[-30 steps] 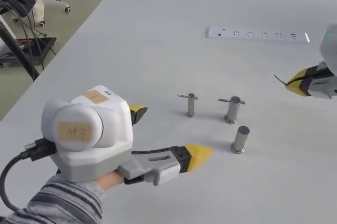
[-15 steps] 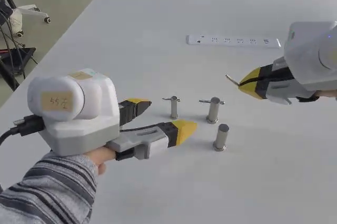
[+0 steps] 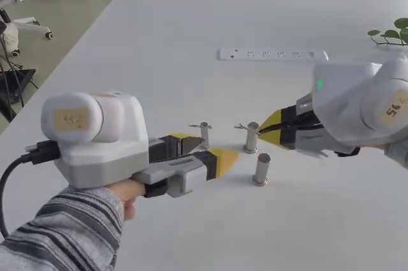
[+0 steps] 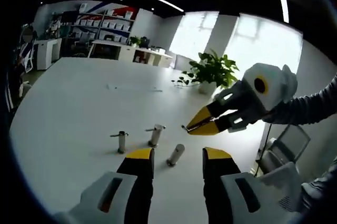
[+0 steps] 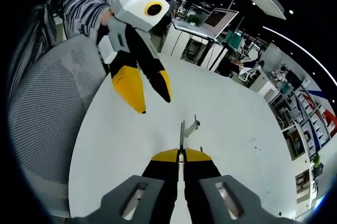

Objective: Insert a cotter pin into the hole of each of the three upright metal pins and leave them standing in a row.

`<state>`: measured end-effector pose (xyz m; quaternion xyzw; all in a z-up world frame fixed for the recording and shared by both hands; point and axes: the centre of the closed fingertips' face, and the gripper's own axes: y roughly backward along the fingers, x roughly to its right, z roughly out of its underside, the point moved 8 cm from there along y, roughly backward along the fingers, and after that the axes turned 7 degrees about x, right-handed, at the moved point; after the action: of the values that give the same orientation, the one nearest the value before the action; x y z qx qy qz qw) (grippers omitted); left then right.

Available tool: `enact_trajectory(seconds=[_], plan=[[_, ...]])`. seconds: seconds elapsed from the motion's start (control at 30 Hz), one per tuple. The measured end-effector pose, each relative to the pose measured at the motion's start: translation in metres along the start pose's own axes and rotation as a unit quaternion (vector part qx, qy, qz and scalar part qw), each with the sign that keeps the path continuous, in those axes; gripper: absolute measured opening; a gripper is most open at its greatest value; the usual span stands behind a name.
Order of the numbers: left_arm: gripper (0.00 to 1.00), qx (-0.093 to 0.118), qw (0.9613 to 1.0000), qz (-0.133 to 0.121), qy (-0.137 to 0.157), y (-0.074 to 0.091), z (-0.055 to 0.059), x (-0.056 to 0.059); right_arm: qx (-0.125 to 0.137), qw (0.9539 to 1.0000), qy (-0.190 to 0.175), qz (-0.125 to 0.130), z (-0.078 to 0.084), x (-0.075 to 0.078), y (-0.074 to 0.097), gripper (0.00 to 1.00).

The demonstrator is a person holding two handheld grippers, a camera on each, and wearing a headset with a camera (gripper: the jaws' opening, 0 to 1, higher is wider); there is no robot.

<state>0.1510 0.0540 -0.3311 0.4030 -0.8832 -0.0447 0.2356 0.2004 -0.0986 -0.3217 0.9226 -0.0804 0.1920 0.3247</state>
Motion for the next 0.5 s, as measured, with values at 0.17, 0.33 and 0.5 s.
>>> enact_trajectory(seconds=[0.17,0.33,0.5], plan=[[0.25,0.002,0.9993,0.009,0.037,-0.001,-0.001,0.002,0.007,0.9995,0.029,-0.008,-0.008,-0.009,0.0,0.0],[0.19,0.001,0.9974,0.019,0.069,-0.003,-0.001,0.005,0.004,0.9981,0.06,-0.011,-0.013,-0.015,0.0,0.0],[0.13,-0.003,0.9964,0.025,0.081,-0.004,0.0,0.009,0.01,0.9976,0.067,-0.017,-0.019,-0.02,-0.001,0.0]])
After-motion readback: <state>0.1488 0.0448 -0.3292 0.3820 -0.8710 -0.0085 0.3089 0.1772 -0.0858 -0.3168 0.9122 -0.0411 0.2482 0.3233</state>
